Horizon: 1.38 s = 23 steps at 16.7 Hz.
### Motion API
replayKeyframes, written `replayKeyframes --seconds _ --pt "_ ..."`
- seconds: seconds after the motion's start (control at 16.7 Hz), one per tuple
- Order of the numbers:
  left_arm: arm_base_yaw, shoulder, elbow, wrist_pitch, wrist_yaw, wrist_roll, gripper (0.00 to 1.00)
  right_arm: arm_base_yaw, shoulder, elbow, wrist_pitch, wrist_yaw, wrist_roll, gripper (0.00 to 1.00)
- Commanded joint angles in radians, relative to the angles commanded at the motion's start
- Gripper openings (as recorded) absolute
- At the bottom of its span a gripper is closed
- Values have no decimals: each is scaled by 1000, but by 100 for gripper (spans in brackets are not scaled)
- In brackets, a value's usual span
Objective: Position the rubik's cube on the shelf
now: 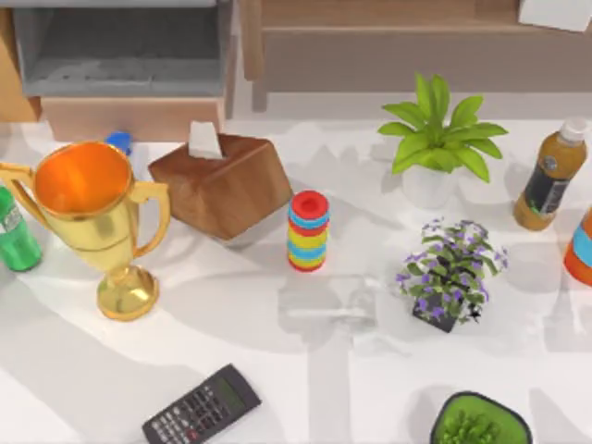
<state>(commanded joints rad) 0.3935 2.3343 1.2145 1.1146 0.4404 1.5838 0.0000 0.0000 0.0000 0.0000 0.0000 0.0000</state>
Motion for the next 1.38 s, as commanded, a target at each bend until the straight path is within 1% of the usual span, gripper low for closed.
replayKeyframes --seconds 0.48,0.6,0.84,0.96,1.38 --pt "5 6 -5 -7 1 -5 0 0 0 0 0 0 0 100" --pt "16 -18 -41 16 10 -6 0 0 0 0 0 0 0 100" --pt "53 -85 -211 94 49 -5 0 0 0 0 0 0 0 100" --pt "69 -112 -266 128 65 -3 0 0 0 0 0 0 0 100" --pt "81 -125 -291 148 73 -2 0 0 0 0 0 0 0 100"
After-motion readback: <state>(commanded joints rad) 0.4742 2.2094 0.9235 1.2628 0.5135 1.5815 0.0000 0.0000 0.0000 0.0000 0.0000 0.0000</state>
